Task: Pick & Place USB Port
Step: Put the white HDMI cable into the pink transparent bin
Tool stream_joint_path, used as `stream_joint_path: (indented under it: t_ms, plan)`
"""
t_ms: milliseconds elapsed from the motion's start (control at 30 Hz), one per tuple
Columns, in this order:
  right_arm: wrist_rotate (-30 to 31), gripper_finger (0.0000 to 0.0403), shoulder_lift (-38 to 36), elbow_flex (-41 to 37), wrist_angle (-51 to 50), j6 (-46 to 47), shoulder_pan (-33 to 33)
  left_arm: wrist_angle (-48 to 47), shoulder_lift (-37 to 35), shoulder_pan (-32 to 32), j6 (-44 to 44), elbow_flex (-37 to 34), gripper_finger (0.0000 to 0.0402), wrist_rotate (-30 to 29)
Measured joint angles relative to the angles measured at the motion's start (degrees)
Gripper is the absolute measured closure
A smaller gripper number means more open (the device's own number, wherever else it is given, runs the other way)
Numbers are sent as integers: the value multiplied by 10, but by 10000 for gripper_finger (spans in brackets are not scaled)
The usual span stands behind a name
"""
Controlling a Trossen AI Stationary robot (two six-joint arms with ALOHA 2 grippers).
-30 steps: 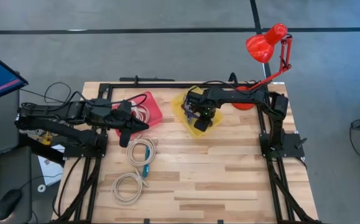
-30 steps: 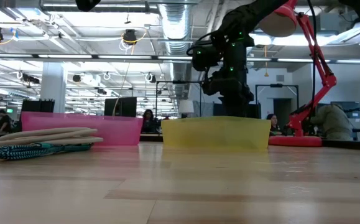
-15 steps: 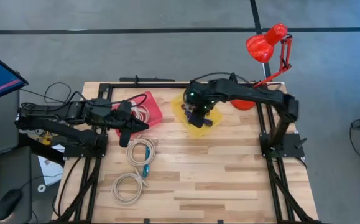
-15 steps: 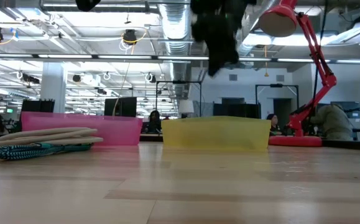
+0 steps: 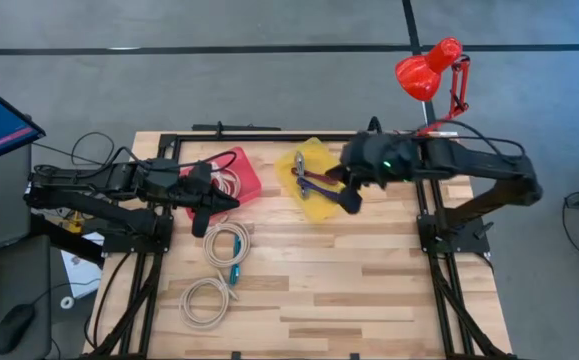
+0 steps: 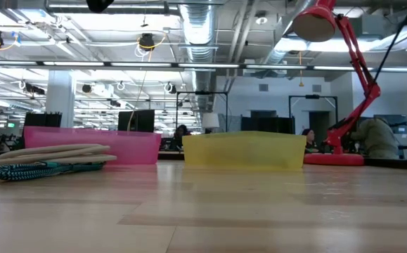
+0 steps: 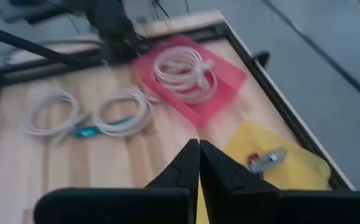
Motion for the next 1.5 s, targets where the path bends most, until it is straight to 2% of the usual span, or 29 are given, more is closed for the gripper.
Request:
stream_joint_path:
  t_ms: [200, 400, 567, 767, 1067, 1300, 1400, 1500]
  plan:
    - [56, 399, -66, -85, 81, 19, 68, -1, 0, -12, 50, 0, 376, 0]
    - [127, 401, -110, -181, 118, 124, 124, -76, 0, -46, 51, 0, 376, 0]
    - [185, 401, -127, -239, 147, 211, 177, -111, 5, -80, 11, 0, 376, -8]
    - [262, 401, -129, -247, 145, 280, 227, -130, 15, -95, -150, 0, 397, -84]
    - [301, 402, -129, -246, 151, 286, 264, -138, 73, -128, -287, 1, 398, -84]
    - [302, 402, -129, -246, 159, 285, 265, -119, 102, -125, -307, 1, 393, -34]
    - [302, 402, -129, -246, 158, 285, 265, -107, 103, -125, -307, 1, 389, -39]
    - [302, 402, -129, -246, 158, 285, 265, -99, 103, -125, -309, 1, 388, -75]
